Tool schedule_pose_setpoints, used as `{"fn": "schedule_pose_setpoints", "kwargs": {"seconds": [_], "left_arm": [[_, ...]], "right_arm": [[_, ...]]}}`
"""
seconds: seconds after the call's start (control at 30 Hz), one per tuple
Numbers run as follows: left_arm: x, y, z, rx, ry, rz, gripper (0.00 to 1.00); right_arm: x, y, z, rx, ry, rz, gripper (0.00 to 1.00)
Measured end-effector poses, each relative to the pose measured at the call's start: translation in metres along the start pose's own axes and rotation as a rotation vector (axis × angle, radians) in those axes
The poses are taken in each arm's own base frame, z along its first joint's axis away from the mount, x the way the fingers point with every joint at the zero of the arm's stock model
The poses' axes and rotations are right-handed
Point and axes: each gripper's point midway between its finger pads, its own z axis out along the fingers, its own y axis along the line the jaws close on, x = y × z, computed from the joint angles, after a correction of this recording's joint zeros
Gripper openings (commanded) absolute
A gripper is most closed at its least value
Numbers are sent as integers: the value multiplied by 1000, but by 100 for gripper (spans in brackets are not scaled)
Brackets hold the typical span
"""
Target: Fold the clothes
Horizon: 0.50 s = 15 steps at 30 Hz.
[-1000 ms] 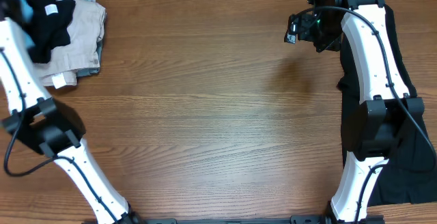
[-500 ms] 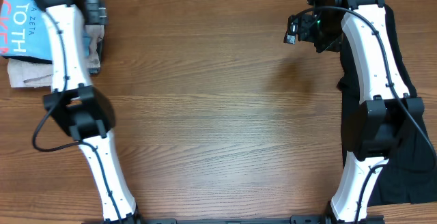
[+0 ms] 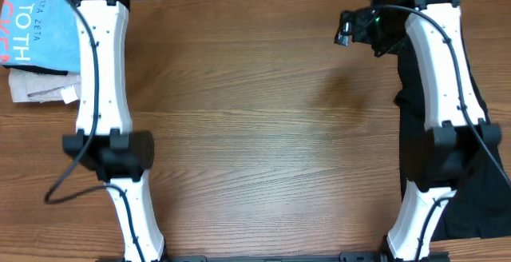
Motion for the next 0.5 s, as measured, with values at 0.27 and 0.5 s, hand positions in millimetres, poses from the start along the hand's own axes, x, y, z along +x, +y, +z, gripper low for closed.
{"fn": "schedule_pose_setpoints", "kwargs": {"seconds": [0.27, 0.5], "left_arm": [[20, -66, -41, 172, 61, 63, 100], [32, -83, -39, 256, 111, 52, 100]], "right_arm": [[35, 8, -136, 38, -230, -38, 100], [76, 7, -204, 57, -349, -48, 100]]}}
